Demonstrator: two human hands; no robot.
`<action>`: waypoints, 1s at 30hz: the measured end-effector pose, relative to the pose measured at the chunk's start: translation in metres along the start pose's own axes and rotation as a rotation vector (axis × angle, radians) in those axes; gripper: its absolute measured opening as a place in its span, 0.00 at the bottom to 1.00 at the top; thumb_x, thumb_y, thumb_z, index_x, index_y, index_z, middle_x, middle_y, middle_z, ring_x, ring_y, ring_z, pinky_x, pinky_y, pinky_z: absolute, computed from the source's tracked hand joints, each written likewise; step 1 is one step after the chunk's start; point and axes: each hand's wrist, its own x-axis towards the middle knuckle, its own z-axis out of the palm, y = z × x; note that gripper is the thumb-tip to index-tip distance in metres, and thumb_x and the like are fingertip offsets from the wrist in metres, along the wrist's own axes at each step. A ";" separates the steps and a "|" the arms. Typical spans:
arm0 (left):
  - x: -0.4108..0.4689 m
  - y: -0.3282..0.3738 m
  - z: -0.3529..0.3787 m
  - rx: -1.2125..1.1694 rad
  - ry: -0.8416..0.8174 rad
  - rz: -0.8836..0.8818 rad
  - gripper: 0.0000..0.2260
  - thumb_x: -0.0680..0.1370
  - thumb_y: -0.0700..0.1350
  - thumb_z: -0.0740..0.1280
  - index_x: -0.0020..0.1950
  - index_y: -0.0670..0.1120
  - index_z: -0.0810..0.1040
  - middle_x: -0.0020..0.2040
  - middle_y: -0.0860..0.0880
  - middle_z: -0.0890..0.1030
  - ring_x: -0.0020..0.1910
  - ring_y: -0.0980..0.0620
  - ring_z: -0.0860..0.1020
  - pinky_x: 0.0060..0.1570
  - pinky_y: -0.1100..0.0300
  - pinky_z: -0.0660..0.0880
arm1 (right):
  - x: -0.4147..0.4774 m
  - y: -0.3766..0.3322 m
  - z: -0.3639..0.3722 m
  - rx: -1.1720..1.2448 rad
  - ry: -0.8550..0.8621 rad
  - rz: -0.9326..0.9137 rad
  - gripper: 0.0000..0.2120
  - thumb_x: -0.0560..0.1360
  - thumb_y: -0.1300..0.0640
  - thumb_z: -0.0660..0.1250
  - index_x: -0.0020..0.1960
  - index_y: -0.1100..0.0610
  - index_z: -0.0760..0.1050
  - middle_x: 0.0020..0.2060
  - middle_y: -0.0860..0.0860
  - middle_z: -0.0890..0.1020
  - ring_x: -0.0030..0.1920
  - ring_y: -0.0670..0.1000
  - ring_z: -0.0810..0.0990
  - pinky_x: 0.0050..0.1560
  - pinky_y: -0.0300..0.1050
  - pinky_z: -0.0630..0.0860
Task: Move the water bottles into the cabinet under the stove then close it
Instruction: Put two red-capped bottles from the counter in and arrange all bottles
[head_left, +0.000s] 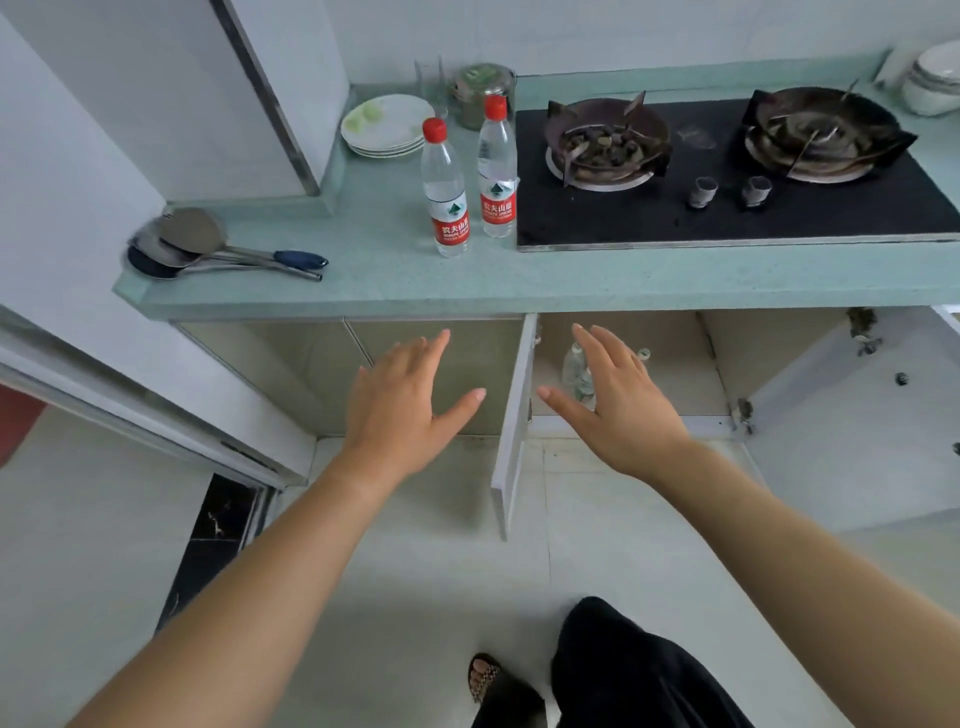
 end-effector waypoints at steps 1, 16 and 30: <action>0.010 -0.009 0.001 0.014 -0.007 0.005 0.37 0.70 0.70 0.47 0.73 0.50 0.59 0.68 0.47 0.71 0.68 0.46 0.67 0.61 0.43 0.68 | 0.009 -0.004 0.002 -0.004 -0.002 0.002 0.37 0.74 0.35 0.55 0.75 0.51 0.48 0.76 0.50 0.53 0.75 0.52 0.51 0.73 0.54 0.57; 0.222 -0.130 0.069 -0.010 -0.113 -0.114 0.35 0.72 0.69 0.48 0.73 0.50 0.58 0.71 0.46 0.68 0.70 0.45 0.66 0.62 0.43 0.69 | 0.263 -0.003 0.036 0.145 0.125 0.079 0.37 0.74 0.40 0.61 0.75 0.50 0.48 0.74 0.48 0.56 0.73 0.51 0.58 0.66 0.49 0.66; 0.366 -0.203 0.166 0.000 -0.216 0.042 0.32 0.73 0.64 0.48 0.73 0.50 0.62 0.75 0.42 0.61 0.74 0.40 0.57 0.68 0.36 0.56 | 0.402 -0.004 0.091 0.593 0.508 0.234 0.40 0.72 0.53 0.71 0.74 0.50 0.49 0.71 0.45 0.61 0.70 0.44 0.64 0.68 0.45 0.67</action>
